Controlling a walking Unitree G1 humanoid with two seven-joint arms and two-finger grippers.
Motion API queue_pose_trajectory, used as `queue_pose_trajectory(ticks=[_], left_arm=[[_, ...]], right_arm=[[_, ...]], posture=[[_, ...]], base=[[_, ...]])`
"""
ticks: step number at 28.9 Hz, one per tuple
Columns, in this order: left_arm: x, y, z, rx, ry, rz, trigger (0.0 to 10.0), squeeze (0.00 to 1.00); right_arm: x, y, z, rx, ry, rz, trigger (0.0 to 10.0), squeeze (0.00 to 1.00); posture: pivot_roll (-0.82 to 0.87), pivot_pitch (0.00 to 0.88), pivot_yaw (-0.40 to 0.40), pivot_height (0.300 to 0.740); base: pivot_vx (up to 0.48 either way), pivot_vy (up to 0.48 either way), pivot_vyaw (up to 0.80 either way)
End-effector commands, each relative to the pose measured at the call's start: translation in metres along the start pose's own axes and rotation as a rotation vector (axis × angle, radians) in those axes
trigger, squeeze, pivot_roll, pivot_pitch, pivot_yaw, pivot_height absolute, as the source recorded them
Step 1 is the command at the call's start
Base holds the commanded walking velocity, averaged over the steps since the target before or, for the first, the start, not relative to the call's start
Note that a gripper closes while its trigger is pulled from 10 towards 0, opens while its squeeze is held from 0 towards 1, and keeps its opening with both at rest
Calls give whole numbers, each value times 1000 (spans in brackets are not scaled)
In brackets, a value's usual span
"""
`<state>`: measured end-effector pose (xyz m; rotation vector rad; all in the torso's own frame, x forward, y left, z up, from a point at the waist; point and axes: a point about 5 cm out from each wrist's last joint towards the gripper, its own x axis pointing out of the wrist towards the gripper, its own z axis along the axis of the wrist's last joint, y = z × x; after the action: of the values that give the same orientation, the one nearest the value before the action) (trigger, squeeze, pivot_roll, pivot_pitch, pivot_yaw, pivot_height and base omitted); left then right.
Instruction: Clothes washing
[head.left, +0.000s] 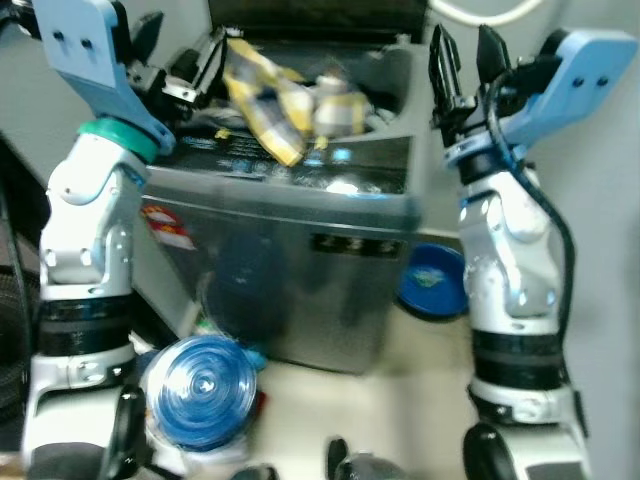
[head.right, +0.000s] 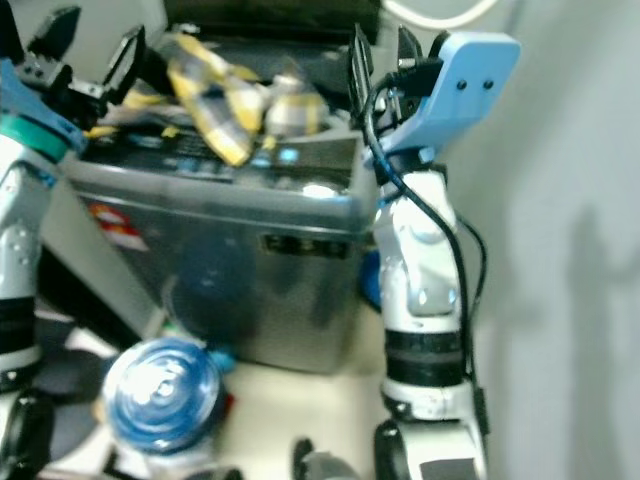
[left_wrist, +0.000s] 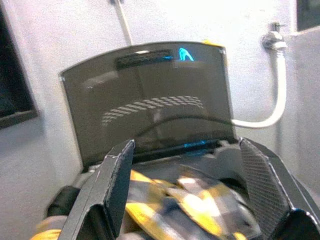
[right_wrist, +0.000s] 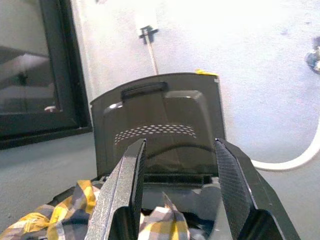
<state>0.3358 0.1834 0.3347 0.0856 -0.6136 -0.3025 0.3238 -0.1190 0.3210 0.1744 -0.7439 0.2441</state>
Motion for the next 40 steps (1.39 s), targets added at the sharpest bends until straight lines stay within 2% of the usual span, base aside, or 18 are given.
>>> queue_pose_trajectory(ticks=[1,10,36,39,40], left_arm=[[-1,1,-1,2,8,10,10000,0],[1,-1,-2,7,9,9,10000,0],[2,-5,-3,21,32,5,10000,0],[-1,-5,-14,22,111,33,10000,0],[-1,-5,-14,22,111,33,10000,0]], right_arm=[[-2,-1,-4,-6,15,-2,10000,0],[-3,3,-5,-74,13,48,10000,0],[-6,11,-8,-62,25,112,10000,0],[-7,12,-11,-56,36,126,10000,0],[-7,12,-11,-56,36,126,10000,0]], posture=[[44,63,81,740],[44,64,82,740],[43,70,81,740],[45,71,81,740],[45,71,81,740]], base=[[0,0,0],[0,0,607],[0,0,782],[0,0,779],[0,0,775]])
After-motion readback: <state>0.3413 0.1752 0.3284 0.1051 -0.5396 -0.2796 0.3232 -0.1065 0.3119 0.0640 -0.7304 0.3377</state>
